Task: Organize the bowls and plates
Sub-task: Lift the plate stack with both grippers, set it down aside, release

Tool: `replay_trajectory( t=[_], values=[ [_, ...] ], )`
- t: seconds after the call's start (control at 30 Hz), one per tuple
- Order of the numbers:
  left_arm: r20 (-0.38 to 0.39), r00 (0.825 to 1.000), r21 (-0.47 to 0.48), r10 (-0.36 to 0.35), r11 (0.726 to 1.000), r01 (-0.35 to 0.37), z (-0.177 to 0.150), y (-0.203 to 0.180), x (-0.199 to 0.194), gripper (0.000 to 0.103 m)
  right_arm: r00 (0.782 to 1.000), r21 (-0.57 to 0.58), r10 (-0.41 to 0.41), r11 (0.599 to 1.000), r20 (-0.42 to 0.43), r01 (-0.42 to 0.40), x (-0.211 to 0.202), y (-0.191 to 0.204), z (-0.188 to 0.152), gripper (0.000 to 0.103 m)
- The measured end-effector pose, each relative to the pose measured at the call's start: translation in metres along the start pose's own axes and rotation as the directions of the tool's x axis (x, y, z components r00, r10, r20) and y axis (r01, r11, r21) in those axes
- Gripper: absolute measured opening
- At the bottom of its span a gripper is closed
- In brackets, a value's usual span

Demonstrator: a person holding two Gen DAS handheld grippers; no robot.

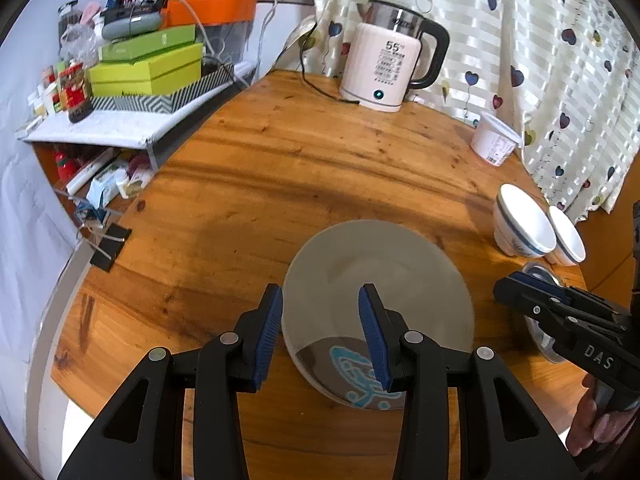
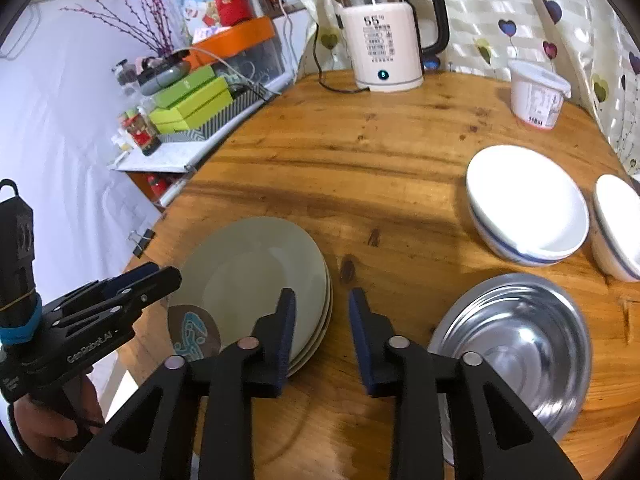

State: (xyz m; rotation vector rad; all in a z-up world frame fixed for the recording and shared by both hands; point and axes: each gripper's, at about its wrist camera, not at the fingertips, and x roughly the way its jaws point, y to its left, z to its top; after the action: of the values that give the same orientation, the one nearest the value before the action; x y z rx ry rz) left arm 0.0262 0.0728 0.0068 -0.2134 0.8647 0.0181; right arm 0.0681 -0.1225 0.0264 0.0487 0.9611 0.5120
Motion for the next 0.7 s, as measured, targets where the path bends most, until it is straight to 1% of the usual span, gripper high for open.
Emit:
replay_trajectory(
  t=[0.03, 0.2, 0.3, 0.33, 0.57, 0.7],
  values=[
    [0.004, 1.0, 0.005, -0.003, 1.0, 0.003, 0.001, -0.002, -0.002, 0.041, 1.0, -0.001, 0.004, 1.0, 0.006, -0.004, -0.004, -0.001, 0.0, 0.033],
    [0.016, 1.0, 0.027, -0.016, 1.0, 0.016, 0.005, -0.013, -0.006, 0.041, 0.999, -0.004, 0.018, 1.0, 0.035, -0.018, -0.019, -0.004, 0.003, 0.034],
    [0.019, 0.999, 0.044, -0.027, 0.999, 0.026, 0.008, -0.02, -0.007, 0.041, 0.998, -0.005, 0.026, 1.0, 0.049, -0.026, -0.026, -0.006, 0.003, 0.042],
    [0.019, 0.999, 0.05, -0.03, 0.998, 0.029, 0.008, -0.023, -0.007, 0.041, 0.998, -0.006, 0.026, 1.0, 0.052, -0.026, -0.028, -0.007, 0.002, 0.043],
    [0.02, 0.998, 0.088, -0.057, 0.995, 0.055, 0.013, -0.04, -0.006, 0.041, 0.998, -0.001, 0.032, 0.999, 0.047, -0.032, -0.035, -0.014, -0.001, 0.044],
    [0.022, 0.997, 0.109, -0.072, 0.992, 0.07, 0.016, -0.048, -0.006, 0.041, 0.999, 0.009, 0.014, 1.0, 0.05, -0.015, -0.04, -0.019, -0.003, 0.044]
  ],
)
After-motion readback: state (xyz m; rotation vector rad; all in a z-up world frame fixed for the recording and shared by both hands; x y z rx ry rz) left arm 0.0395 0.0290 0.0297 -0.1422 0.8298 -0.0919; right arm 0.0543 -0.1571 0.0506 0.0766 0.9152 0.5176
